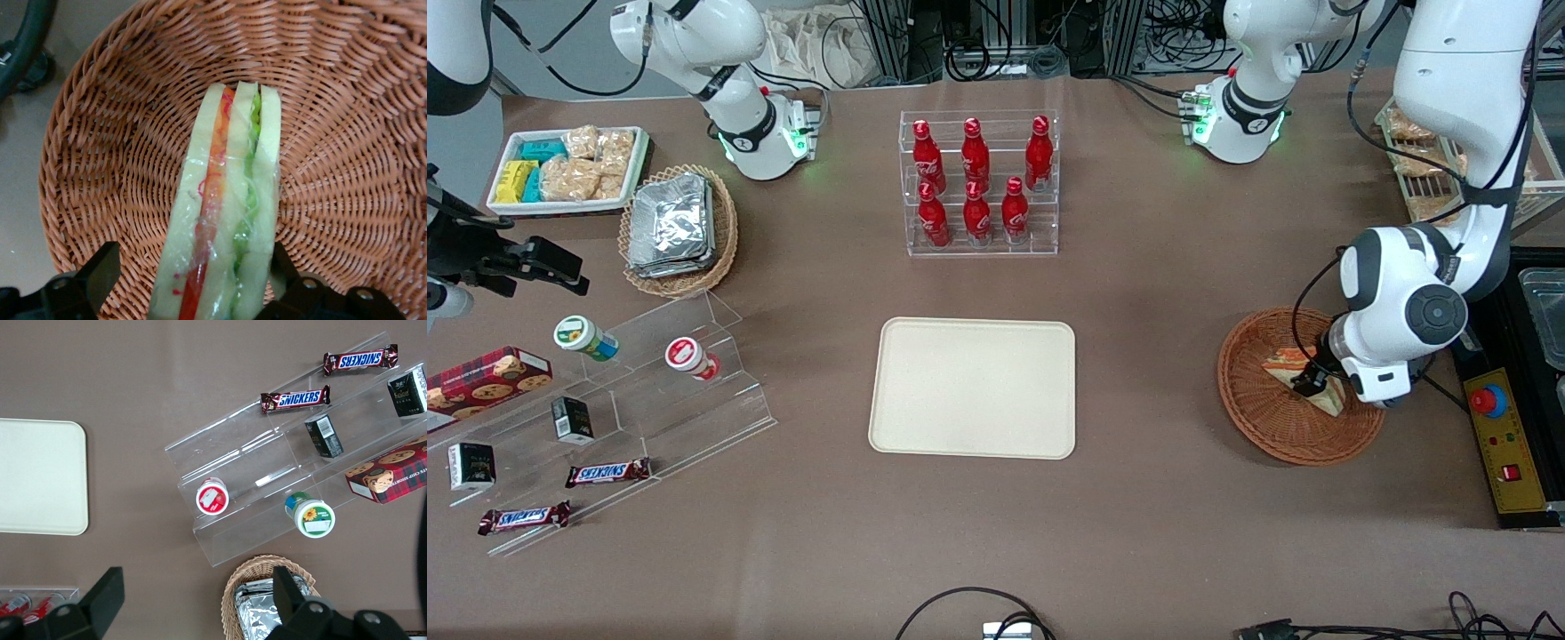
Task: Place sandwich from basket to tray
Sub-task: 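Close the left gripper on the wrapped sandwich and lift it, then carry the sandwich with the left gripper over to the beige tray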
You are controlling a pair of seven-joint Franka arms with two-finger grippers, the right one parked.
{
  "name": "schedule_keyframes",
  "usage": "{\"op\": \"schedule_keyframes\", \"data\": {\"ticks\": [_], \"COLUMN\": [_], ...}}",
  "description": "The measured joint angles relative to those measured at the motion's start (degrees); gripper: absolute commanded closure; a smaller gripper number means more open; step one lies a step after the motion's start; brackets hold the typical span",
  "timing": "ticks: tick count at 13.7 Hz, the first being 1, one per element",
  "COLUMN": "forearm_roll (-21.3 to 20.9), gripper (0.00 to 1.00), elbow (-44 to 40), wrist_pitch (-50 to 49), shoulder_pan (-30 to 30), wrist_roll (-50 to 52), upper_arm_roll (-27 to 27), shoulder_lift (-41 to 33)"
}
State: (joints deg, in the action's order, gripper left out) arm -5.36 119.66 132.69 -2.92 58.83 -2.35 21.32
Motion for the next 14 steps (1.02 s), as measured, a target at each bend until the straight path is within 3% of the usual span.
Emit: {"op": "schedule_keyframes", "data": {"ticks": [7, 14], "forearm_roll": [-0.43, -0.81], "gripper": [1.00, 1.00], "elbow": [-3.10, -22.15], "wrist_pitch": [-1.47, -24.82], "shoulder_pan": [0.37, 0.67], "wrist_roll": [-5.90, -27.11], "upper_arm_roll": [-0.05, -0.38], "shoulder_lift": [-0.38, -3.32]}}
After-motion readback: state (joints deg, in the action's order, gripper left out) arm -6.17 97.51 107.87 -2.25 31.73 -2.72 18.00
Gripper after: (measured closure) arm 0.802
